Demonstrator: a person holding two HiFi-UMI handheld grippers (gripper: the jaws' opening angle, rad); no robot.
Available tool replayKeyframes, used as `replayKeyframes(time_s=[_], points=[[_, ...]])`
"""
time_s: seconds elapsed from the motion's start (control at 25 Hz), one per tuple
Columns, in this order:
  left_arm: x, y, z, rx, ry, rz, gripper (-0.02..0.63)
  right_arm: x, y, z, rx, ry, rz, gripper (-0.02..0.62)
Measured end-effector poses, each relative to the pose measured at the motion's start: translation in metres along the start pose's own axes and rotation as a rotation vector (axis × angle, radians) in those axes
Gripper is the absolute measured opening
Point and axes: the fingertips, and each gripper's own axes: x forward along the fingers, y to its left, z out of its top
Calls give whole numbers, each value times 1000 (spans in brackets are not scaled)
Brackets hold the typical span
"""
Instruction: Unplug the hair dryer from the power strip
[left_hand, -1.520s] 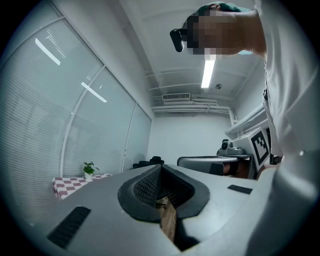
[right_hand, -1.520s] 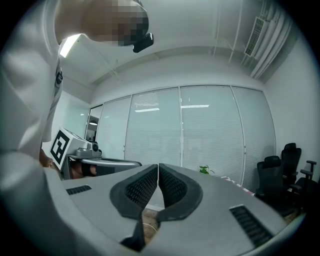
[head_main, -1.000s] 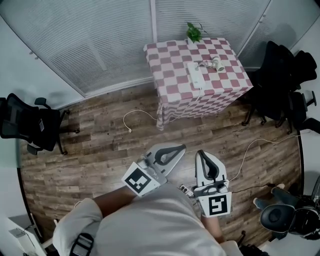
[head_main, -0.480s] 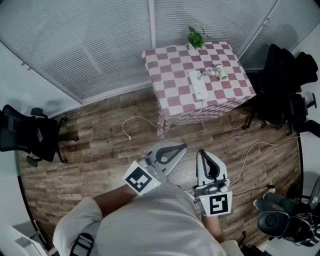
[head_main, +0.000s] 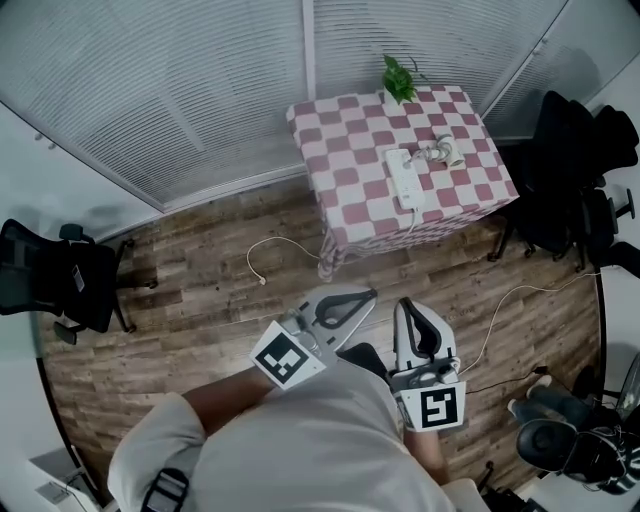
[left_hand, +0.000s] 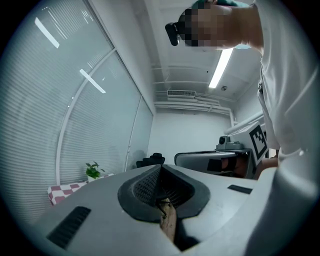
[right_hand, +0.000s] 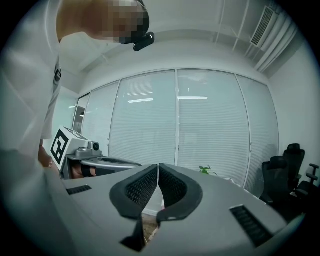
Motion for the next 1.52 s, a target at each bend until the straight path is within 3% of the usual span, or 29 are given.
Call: replayKeyframes(time_s=[0.2, 0.64, 1.52], points=[[-1, 13, -1, -15, -7, 16, 31, 9, -6, -6, -10, 31, -18, 34], [20, 39, 2, -12, -23, 31, 31, 34, -30, 0, 19, -6, -43, 33], [156, 97, 5, 1, 14, 43, 31, 87, -165, -16, 8, 8, -5, 34]])
